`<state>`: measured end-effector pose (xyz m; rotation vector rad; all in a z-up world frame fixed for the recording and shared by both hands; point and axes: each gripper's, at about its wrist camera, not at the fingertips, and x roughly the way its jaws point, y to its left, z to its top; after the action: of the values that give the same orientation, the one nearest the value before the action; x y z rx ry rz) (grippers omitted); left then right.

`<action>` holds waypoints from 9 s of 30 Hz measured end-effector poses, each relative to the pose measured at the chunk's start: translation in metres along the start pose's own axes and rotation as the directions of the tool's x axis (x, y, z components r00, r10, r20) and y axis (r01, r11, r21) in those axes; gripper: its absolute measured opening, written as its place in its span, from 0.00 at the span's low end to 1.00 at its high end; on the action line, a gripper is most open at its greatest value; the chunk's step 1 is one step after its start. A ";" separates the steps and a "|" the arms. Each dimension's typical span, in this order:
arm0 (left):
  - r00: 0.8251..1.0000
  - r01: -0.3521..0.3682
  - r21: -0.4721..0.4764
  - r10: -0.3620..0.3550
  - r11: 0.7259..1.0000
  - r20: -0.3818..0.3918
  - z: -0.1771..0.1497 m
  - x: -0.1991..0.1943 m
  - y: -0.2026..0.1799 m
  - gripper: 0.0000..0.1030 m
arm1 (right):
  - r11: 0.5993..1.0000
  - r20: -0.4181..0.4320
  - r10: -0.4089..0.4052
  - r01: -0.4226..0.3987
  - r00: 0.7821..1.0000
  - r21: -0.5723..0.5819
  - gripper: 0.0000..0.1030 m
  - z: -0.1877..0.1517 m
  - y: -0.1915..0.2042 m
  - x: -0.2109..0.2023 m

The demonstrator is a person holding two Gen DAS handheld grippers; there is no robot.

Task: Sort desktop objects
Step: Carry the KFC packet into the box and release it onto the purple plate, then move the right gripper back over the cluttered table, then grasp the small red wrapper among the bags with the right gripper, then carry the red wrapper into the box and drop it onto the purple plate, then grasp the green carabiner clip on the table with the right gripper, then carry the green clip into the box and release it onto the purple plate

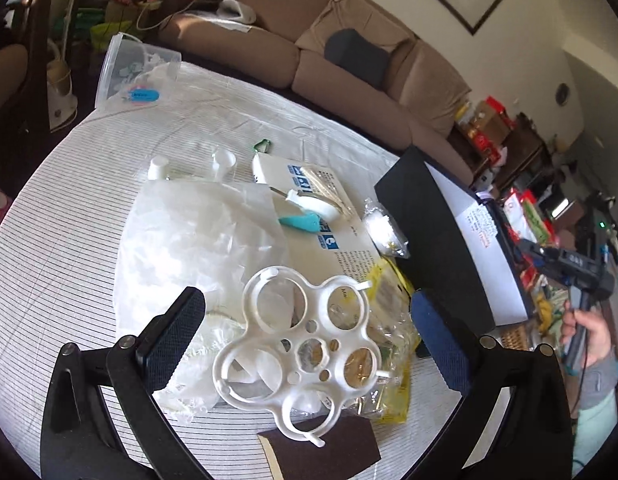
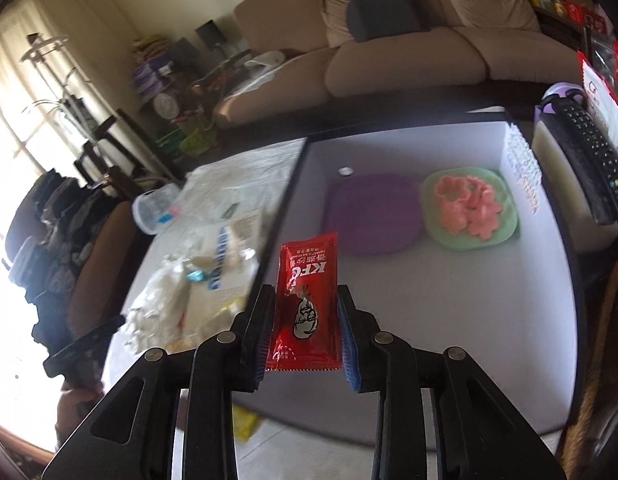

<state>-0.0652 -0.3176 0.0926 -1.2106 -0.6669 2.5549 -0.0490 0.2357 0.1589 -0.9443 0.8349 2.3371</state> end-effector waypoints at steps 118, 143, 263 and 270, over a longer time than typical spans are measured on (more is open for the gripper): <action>0.952 -0.228 0.082 0.239 0.970 -0.189 -0.017 -0.016 0.066 0.82 | 0.874 -0.260 -0.003 -0.123 0.966 -0.470 0.49 -0.089 0.277 0.141; 0.957 -0.203 0.068 0.212 0.977 -0.196 -0.018 -0.022 0.072 0.82 | 0.807 -0.463 -0.345 0.006 0.816 -0.591 0.22 -0.114 0.285 0.281; 0.981 0.153 0.053 -0.158 0.987 0.111 0.017 -0.039 -0.009 0.91 | 0.973 -0.243 0.022 -0.076 0.970 -0.218 0.17 0.067 0.231 0.169; 0.987 0.131 0.146 -0.143 0.981 0.079 0.010 -0.030 -0.054 0.91 | 0.972 -0.223 0.079 -0.124 0.972 -0.199 0.17 0.030 0.216 0.096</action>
<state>-0.0531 -0.2852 0.1450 -0.9758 -0.5578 2.5056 -0.2592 0.1252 0.1822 -1.2898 0.7404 2.4810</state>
